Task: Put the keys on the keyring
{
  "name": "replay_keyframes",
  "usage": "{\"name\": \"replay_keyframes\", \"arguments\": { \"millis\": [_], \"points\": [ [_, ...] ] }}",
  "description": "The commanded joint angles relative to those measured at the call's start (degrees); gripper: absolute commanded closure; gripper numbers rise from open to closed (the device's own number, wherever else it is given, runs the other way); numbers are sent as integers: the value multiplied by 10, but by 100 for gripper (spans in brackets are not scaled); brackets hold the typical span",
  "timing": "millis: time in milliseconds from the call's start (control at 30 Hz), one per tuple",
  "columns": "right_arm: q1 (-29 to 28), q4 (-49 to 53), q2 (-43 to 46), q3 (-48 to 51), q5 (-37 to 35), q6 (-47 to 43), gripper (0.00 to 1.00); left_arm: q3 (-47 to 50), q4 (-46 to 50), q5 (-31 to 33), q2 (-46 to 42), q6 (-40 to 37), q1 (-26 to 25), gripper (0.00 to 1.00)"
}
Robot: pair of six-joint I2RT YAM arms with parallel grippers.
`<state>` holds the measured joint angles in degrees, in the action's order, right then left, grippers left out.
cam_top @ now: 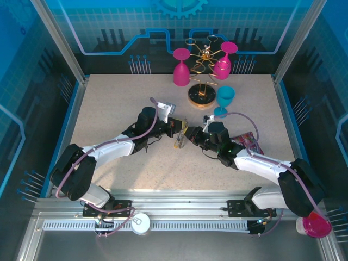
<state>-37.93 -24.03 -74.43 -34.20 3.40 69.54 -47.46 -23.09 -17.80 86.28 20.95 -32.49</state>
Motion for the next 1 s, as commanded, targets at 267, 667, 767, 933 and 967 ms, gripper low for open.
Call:
{"name": "replay_keyframes", "arguments": {
  "millis": [267, 667, 767, 933, 967],
  "points": [
    [11, 62, 38, 4, -14, -32, 100, 8, -10, 16, 2, 11, -5, 100],
    [77, 146, 41, -21, 90, -65, 100, 4, -4, 70, -30, 7, 0, 41],
    [94, 154, 43, -23, 112, -65, 100, 9, 20, 110, -66, -11, 2, 41],
    [113, 199, 47, -44, 153, -91, 100, 54, 34, 116, -118, -49, 0, 48],
    [115, 211, 50, -49, 161, -95, 100, 67, 35, 107, -128, -61, -1, 51]
  ]
}}
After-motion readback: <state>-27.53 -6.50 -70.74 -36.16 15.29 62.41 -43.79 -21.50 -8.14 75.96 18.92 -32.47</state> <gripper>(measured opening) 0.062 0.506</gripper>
